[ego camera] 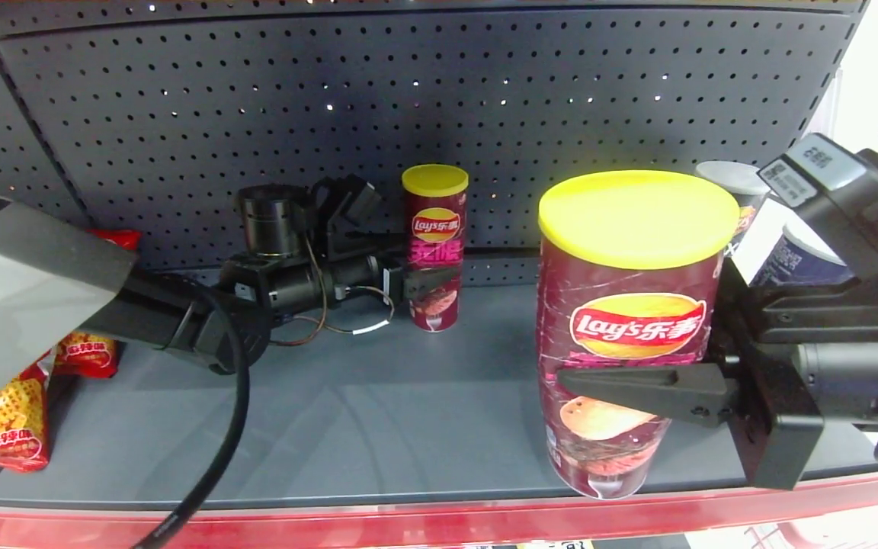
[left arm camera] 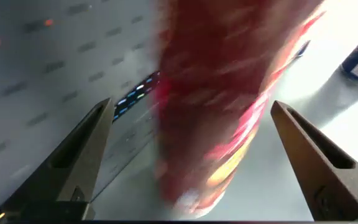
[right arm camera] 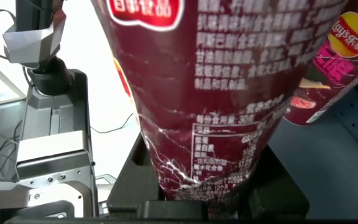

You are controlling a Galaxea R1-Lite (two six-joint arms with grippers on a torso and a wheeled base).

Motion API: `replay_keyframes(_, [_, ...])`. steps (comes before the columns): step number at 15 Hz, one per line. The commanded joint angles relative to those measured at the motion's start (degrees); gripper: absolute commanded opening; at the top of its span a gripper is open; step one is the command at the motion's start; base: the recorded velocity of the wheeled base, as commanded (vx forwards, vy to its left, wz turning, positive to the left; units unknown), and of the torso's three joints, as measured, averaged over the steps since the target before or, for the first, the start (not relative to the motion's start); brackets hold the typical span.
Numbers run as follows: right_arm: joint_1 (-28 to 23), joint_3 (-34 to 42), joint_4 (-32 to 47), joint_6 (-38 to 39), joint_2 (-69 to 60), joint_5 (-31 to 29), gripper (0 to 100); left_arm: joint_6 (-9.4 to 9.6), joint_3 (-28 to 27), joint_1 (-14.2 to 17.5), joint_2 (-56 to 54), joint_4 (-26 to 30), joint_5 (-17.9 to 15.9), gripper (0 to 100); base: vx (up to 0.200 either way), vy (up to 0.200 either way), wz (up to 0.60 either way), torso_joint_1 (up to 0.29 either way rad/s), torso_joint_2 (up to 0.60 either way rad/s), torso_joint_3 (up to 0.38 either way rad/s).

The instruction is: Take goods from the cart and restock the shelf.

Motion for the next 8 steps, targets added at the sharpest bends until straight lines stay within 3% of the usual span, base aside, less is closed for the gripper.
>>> replay_keyframes(1, [-0.23, 0.16, -0.01, -0.03, -0.15, 0.03, 0, -0.13, -2.01, -1.29, 2.51, -0.46, 0.32, 100, 0.000, 0.000, 0.00, 0.000, 0.00, 0.000])
replay_keyframes(6, [-0.85, 1.48, -0.01, 0.06, -0.94, 0.03, 0, -0.40, -5.18, -1.64, 6.29, -0.90, 1.73, 100, 0.000, 0.000, 0.00, 0.000, 0.00, 0.000])
replay_keyframes(7, [-1.02, 1.83, -0.01, 0.06, -1.11, 0.03, 0, -0.48, -5.18, -1.64, 6.56, -1.34, 2.08, 0, 0.000, 0.000, 0.00, 0.000, 0.00, 0.000])
replay_keyframes(8, [-1.02, 1.92, -0.01, 0.06, -1.11, 0.03, 0, -0.40, -5.26, -1.64, 6.47, -1.43, 2.17, 0, 0.000, 0.000, 0.00, 0.000, 0.00, 0.000])
